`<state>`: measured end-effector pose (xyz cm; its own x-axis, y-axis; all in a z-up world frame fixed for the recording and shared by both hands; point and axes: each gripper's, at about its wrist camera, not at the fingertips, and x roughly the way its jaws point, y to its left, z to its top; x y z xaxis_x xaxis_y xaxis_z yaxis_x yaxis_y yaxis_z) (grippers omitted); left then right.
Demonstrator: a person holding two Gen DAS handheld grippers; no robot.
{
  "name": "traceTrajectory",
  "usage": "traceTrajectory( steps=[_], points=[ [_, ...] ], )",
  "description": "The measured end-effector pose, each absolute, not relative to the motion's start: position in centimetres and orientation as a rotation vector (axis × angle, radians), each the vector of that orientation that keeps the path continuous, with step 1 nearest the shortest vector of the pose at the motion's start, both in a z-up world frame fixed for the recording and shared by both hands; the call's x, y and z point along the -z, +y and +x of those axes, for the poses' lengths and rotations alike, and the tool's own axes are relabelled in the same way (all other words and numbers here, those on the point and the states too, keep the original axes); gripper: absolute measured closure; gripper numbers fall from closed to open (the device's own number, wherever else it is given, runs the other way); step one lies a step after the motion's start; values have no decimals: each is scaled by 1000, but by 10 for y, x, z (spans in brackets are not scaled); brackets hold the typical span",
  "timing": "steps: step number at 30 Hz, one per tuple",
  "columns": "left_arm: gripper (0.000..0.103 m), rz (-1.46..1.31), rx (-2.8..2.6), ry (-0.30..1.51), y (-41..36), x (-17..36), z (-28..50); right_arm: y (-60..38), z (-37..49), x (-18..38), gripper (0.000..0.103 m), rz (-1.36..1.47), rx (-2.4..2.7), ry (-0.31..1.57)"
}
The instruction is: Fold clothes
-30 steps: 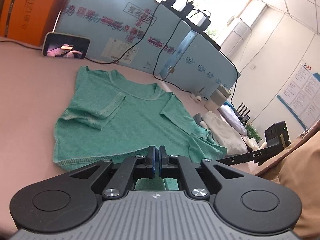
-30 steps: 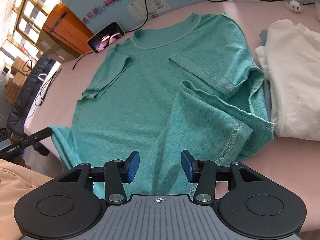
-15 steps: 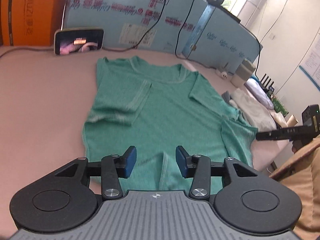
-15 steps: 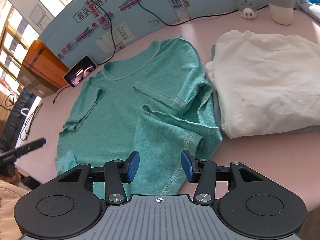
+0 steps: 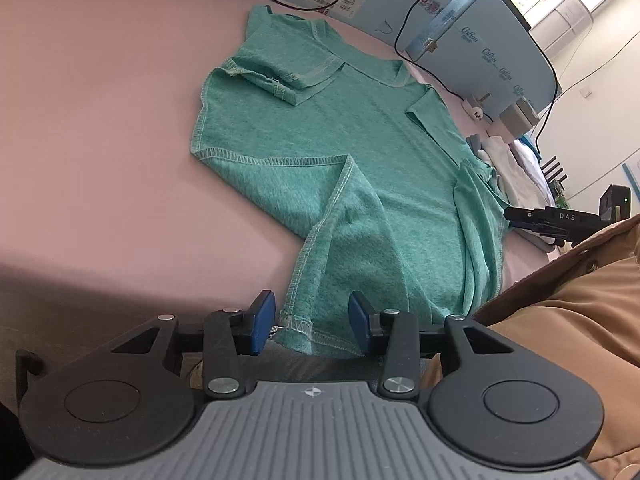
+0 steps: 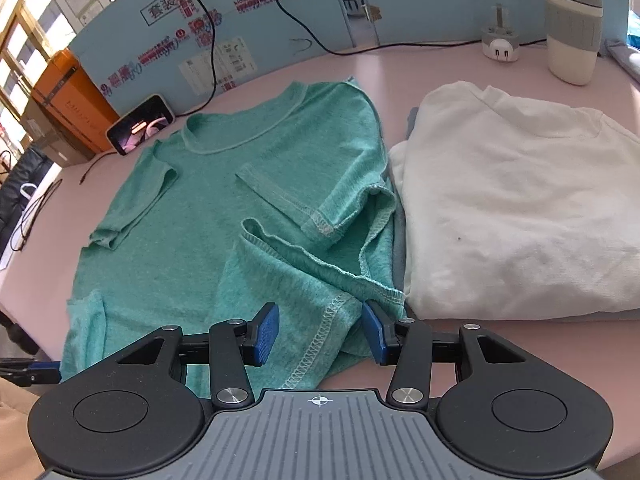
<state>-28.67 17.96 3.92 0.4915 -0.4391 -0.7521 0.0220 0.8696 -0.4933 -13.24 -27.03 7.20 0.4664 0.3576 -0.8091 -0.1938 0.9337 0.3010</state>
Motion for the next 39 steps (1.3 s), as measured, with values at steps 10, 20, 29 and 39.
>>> traceTrajectory(
  steps=[10, 20, 29, 39],
  points=[
    [66, -446, 316, 1024, 172, -37, -282, -290, -132, -59, 58, 299, -298, 1047],
    [98, -455, 267, 998, 164, -35, -283, -304, -130, -44, 89, 446, -251, 1027],
    [100, -654, 310, 849, 170, -68, -261, -314, -135, -60, 97, 631, -323, 917],
    [100, -516, 295, 598, 196, -126, -206, -328, -114, -100, 97, 859, -423, 698]
  ],
)
